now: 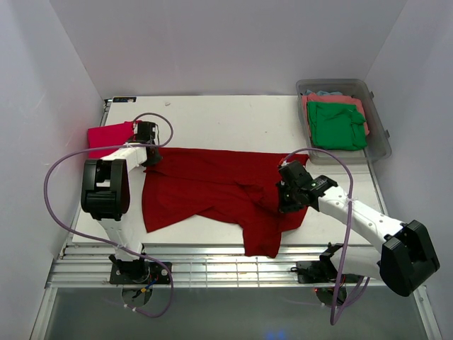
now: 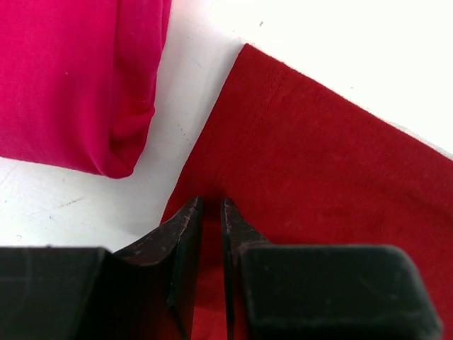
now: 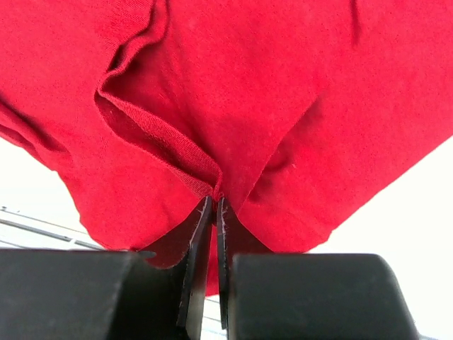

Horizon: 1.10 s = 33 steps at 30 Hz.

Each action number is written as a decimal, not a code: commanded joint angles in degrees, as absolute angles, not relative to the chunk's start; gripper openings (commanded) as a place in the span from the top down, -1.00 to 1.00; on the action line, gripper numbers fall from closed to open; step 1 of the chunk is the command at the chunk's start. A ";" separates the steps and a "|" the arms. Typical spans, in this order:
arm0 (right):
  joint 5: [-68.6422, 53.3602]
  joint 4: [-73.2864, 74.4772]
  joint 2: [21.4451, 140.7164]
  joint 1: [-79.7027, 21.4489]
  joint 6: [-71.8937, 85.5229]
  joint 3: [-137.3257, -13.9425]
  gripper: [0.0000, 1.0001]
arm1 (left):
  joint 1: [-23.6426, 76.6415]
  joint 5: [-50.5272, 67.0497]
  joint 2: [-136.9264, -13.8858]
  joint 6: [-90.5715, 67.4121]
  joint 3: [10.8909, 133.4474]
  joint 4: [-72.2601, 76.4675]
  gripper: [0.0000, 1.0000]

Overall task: Fold and stack the t-shirts
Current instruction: Fold the tshirt

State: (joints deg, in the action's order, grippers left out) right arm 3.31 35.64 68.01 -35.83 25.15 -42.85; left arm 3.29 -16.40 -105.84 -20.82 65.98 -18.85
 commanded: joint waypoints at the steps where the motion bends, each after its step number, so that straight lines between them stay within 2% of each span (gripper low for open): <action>1: 6.06 39.63 65.92 -36.56 27.59 -42.28 0.78 | 3.43 -15.91 -101.08 -21.00 65.04 -18.11 0.45; 9: 6.77 46.31 65.22 -39.11 29.09 -46.04 0.65 | 3.60 -14.50 -96.60 -21.27 64.07 -18.54 0.49; 11: 6.94 45.88 64.43 -39.11 28.83 -48.76 0.51 | 3.87 -13.98 -95.28 -21.18 63.81 -18.63 0.49; 12: 7.47 43.53 64.42 -39.11 28.13 -49.21 0.37 | 4.48 -14.06 -94.14 -21.18 63.46 -18.63 0.49; 15: 7.47 38.69 66.08 -39.11 26.29 -50.27 0.22 | 5.88 -14.24 -92.47 -21.53 63.11 -18.72 0.49; 23: 11.07 22.18 76.90 -38.94 22.51 -50.63 0.20 | 7.47 -14.41 -91.76 -22.06 61.62 -19.86 0.49; 33: 10.56 13.10 87.79 -35.16 16.26 -54.05 0.17 | 7.47 -15.47 -89.65 -21.45 58.45 -19.86 0.49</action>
